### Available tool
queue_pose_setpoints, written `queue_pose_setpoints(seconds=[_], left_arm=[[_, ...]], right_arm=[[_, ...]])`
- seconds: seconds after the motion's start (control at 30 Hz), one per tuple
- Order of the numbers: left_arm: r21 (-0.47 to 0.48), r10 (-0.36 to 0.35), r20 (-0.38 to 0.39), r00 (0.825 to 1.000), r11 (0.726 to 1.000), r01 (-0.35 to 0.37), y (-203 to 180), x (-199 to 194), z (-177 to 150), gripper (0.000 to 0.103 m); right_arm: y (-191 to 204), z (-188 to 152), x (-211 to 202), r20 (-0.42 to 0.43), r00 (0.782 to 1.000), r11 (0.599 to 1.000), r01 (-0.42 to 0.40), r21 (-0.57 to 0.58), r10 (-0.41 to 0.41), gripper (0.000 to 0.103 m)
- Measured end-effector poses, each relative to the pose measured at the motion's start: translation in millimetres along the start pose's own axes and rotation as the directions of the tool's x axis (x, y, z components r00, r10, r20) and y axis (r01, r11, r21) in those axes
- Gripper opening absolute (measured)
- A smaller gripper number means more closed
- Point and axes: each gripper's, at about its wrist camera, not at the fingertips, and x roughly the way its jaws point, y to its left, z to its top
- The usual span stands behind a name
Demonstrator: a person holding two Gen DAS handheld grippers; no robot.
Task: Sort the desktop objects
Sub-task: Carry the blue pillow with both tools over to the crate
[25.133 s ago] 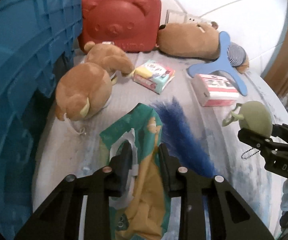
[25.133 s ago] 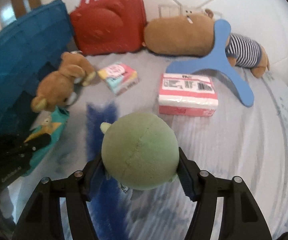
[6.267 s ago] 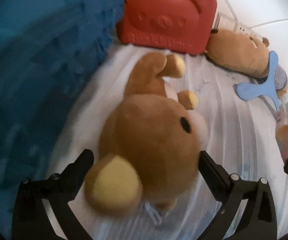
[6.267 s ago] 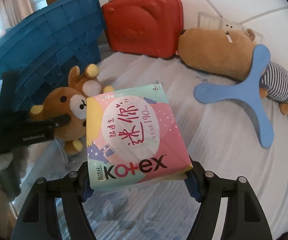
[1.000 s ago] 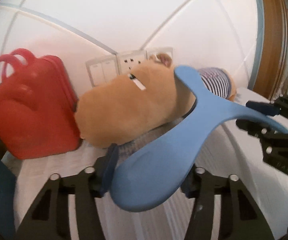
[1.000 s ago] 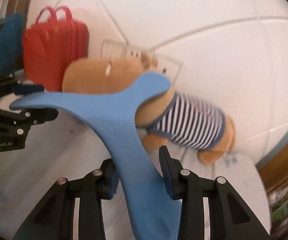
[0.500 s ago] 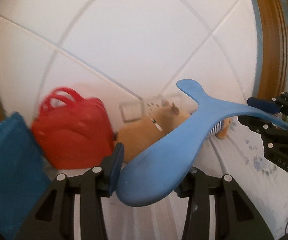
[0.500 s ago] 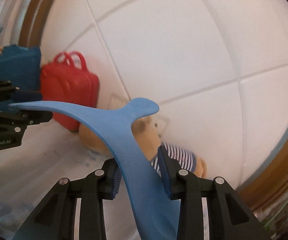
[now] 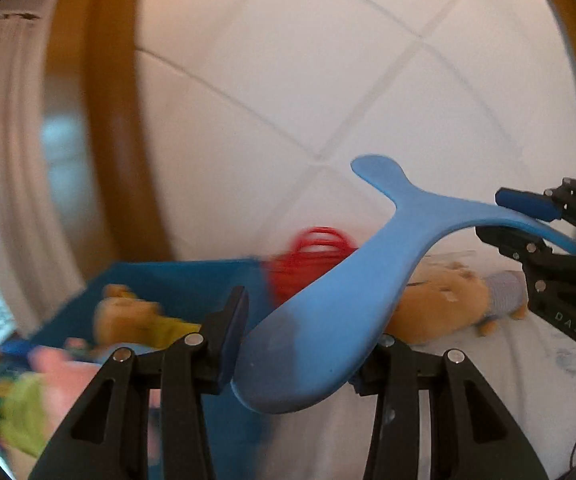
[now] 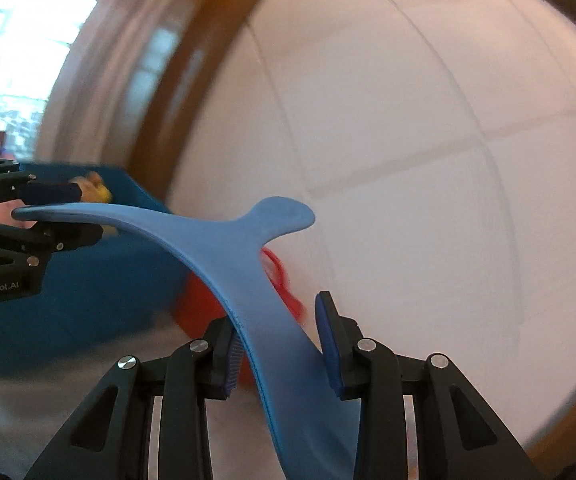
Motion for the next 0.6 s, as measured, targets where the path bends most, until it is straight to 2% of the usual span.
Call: queue_pose_setpoints(seconds=[0.17,0.2,0.23,0.3,0.37,0.47,0.5,0.53,0.57,0.6], left_arm=[[-0.014,0.147,-0.035,0.988,0.989,-0.148,114,-8,2,0.043],[-0.017,0.175,-0.051,0.983,0.984,-0.176,136,-7,1,0.048],[-0.023,0.201,-0.071,0.977,0.979,-0.203,159,-5,-1,0.065],[-0.033,0.242,-0.098,0.965,0.969,-0.246,194,-1,-7,0.09],[-0.042,0.271,-0.123,0.955,0.96,-0.278,224,3,-14,0.091],[-0.055,0.274,-0.157,0.949,0.957,-0.285,250,15,-25,0.091],[-0.059,0.272,-0.166,0.948,0.957,-0.285,255,20,-28,0.091],[-0.064,0.269,-0.174,0.947,0.957,-0.284,260,24,-32,0.091],[-0.07,0.264,-0.179,0.948,0.957,-0.28,264,26,-34,0.092],[-0.076,0.257,-0.184,0.949,0.958,-0.275,267,29,-35,0.092]], right_arm=[[91,69,35,0.06,0.991,0.993,-0.12,0.001,0.119,0.033],[109,80,46,0.06,0.988,0.989,-0.145,0.005,0.144,0.034],[127,90,57,0.059,0.984,0.985,-0.17,0.009,0.169,0.034],[164,111,79,0.058,0.974,0.975,-0.22,0.017,0.219,0.034],[199,129,102,0.043,0.962,0.962,-0.272,0.026,0.27,0.034],[238,139,133,-0.036,0.947,0.947,-0.319,0.024,0.32,0.035],[250,139,138,-0.067,0.946,0.949,-0.317,0.008,0.316,0.042],[258,139,144,-0.094,0.944,0.948,-0.319,-0.005,0.318,0.061],[264,139,149,-0.113,0.94,0.946,-0.325,-0.013,0.322,0.073],[269,139,151,-0.13,0.938,0.945,-0.326,-0.023,0.321,0.095]])
